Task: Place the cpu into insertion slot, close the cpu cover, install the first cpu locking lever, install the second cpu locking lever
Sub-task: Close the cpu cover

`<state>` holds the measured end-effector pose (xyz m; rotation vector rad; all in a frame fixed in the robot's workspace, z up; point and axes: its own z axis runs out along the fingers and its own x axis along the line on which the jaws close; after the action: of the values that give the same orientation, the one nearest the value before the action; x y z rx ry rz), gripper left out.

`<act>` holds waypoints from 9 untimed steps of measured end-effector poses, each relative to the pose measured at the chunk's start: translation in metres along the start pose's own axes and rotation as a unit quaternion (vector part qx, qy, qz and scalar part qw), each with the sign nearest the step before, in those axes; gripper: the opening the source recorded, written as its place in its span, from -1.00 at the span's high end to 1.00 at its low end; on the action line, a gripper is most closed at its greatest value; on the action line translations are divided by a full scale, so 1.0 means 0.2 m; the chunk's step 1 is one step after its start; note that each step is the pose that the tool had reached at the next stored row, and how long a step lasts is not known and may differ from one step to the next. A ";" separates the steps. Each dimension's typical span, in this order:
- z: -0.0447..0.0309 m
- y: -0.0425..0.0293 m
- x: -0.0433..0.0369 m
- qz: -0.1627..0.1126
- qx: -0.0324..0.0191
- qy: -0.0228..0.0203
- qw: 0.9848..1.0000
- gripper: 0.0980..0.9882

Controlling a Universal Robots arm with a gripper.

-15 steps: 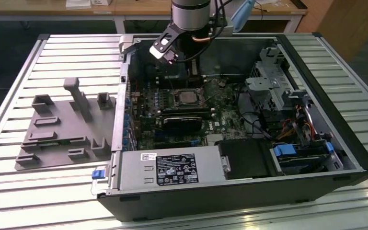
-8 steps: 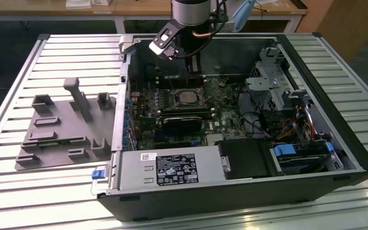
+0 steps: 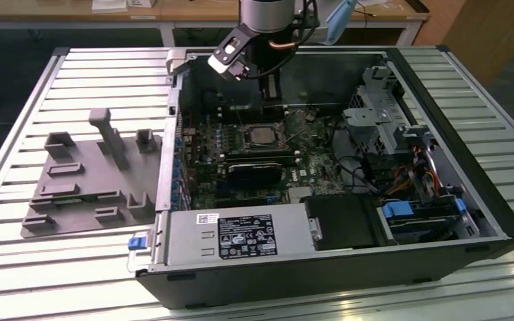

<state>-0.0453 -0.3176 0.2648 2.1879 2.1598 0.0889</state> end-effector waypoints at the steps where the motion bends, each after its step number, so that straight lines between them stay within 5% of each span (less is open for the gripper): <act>1: 0.000 0.000 0.000 0.000 0.000 0.000 1.000 0.99; 9: 0.003 0.043 0.001 0.000 0.000 0.000 1.000 0.99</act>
<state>-0.0366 -0.3176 0.2649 2.1879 2.1598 0.0890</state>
